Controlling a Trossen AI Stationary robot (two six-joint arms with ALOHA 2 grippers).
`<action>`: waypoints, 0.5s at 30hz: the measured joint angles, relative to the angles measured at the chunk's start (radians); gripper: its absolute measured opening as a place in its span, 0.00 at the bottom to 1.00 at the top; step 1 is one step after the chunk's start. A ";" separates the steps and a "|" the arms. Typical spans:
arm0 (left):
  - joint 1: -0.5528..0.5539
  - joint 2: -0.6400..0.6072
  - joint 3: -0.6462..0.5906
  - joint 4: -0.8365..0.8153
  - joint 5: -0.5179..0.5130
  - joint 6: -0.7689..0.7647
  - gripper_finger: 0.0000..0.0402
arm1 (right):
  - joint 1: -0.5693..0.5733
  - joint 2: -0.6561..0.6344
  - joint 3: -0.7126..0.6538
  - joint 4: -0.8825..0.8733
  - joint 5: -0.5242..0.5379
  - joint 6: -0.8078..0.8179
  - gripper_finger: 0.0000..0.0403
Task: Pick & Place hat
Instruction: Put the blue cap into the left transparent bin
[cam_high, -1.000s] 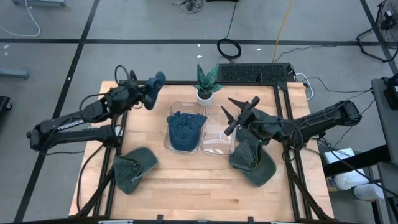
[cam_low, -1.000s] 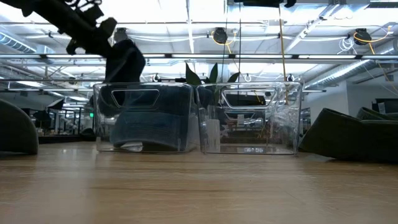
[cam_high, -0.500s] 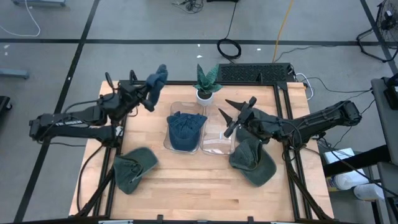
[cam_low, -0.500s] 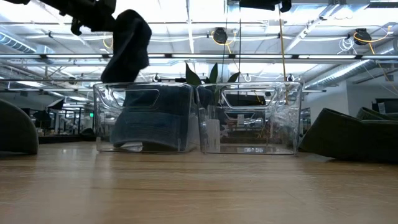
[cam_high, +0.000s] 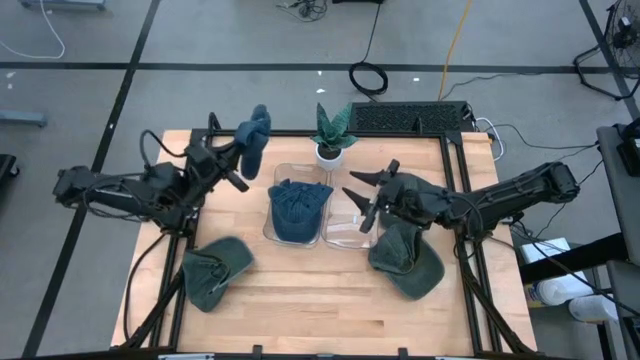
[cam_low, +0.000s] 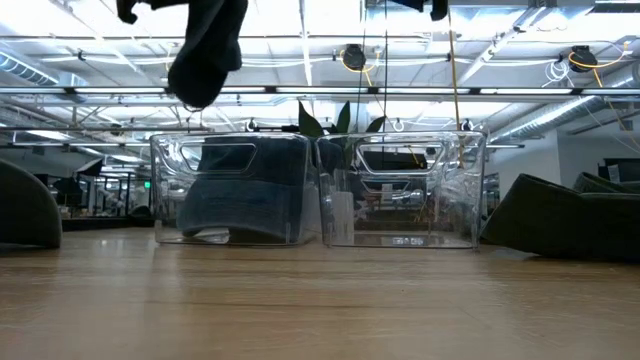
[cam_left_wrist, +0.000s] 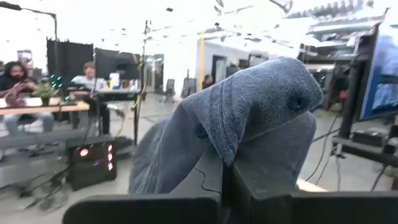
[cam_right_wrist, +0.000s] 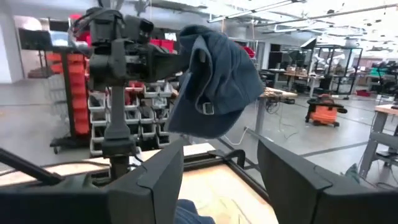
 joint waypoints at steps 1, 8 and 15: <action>-0.009 0.017 0.000 0.037 0.000 0.017 0.00 | 0.000 0.012 0.000 0.022 -0.001 0.008 0.48; -0.033 0.148 0.000 0.286 -0.007 0.124 0.00 | -0.022 0.111 0.000 0.153 -0.001 0.008 0.47; -0.032 0.258 0.025 0.374 0.006 0.159 0.00 | -0.055 0.202 0.000 0.292 -0.001 0.020 0.47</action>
